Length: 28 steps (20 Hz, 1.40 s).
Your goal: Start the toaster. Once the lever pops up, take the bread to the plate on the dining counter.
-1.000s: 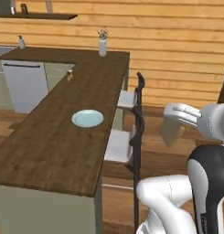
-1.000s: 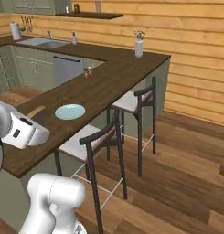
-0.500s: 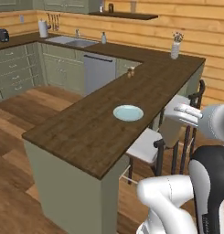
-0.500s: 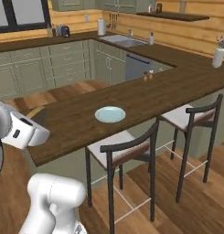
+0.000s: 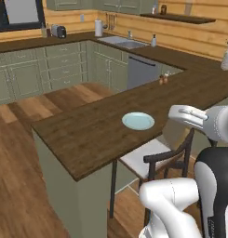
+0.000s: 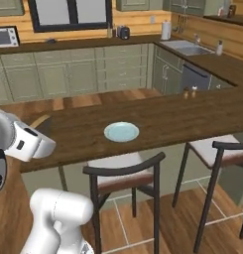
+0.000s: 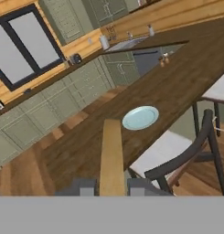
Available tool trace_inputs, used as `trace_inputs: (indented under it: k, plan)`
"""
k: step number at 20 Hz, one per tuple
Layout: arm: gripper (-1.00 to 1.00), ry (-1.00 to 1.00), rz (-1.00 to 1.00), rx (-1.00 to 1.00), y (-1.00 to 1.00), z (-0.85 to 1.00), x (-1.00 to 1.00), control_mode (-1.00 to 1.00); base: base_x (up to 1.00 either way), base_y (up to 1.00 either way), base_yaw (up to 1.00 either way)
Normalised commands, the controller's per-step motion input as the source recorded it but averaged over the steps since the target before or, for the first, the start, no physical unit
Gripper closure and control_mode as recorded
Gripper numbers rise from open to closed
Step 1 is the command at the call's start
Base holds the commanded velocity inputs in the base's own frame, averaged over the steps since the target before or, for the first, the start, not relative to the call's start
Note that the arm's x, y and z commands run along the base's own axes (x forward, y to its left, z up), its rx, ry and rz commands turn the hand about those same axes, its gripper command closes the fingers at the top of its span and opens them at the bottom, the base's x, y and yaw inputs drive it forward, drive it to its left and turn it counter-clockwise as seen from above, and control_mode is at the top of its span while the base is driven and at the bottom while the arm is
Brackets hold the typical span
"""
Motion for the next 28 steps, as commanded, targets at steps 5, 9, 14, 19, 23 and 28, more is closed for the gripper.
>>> trace_inputs:
  k: [5, 9, 14, 19, 23, 28]
  plan:
    - [1.0, 0.0, 0.0, 0.0, 0.0, 0.0, 0.0, 1.0, 0.02, -0.91, 0.53]
    - [1.0, 0.0, 0.0, 0.0, 0.0, 0.0, 0.0, 1.0, 0.05, -0.88, 0.55]
    - [1.0, 0.0, 0.0, 0.0, 0.0, 0.0, 0.0, 1.0, 0.17, -0.97, 0.42]
    - [1.0, 0.0, 0.0, 0.0, 0.0, 0.0, 0.0, 1.0, 0.34, -0.91, 0.18]
    - [1.0, 0.0, 0.09, 0.12, -0.74, -0.09, 0.8, -1.0, 0.0, 0.0, 0.0]
    - [1.0, 0.03, 0.08, 0.04, -0.39, -0.29, 1.0, -1.0, 0.0, 0.0, 0.0]
